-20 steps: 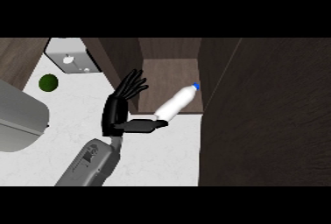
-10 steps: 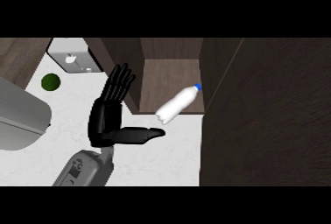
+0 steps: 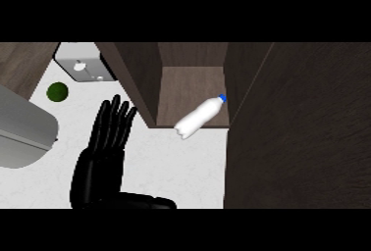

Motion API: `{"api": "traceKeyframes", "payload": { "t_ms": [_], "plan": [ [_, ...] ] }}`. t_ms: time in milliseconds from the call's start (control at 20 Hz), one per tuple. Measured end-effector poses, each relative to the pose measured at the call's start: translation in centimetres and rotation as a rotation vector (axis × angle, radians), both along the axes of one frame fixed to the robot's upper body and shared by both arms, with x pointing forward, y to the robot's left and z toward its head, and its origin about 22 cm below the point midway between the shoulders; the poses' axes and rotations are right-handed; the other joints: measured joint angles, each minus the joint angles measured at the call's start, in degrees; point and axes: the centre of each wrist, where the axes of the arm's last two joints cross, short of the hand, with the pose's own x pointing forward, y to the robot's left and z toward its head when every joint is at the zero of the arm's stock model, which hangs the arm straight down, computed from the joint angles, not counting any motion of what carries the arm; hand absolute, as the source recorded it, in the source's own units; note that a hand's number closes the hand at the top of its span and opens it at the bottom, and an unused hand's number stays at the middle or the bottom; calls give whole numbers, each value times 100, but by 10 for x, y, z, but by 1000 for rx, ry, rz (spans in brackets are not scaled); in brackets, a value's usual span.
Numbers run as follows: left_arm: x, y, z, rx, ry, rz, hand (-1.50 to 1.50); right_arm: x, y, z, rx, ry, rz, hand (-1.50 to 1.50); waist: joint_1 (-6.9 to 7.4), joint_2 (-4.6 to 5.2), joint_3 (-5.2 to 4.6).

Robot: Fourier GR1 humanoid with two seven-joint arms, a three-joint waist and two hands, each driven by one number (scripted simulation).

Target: Pick up the bottled water, place it into the cabinet and close the cabinet

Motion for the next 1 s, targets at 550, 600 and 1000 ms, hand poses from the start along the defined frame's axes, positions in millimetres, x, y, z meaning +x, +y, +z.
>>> {"api": "traceKeyframes", "payload": {
  "t_ms": [550, 600, 1000],
  "plan": [
    [-63, 22, 5, -28, -17, -13, -150, -4, 7, 8, -198, -11, 230, 150, 64, 14, -2],
    [-68, 25, 6, -29, -18, -2, -150, -5, 9, 10, -216, -10, 251, 150, 66, 25, 3],
    [-98, 70, 16, -33, -40, 65, -150, -13, 25, 25, -326, -21, 355, 150, 88, 58, 18]
  ]
}}
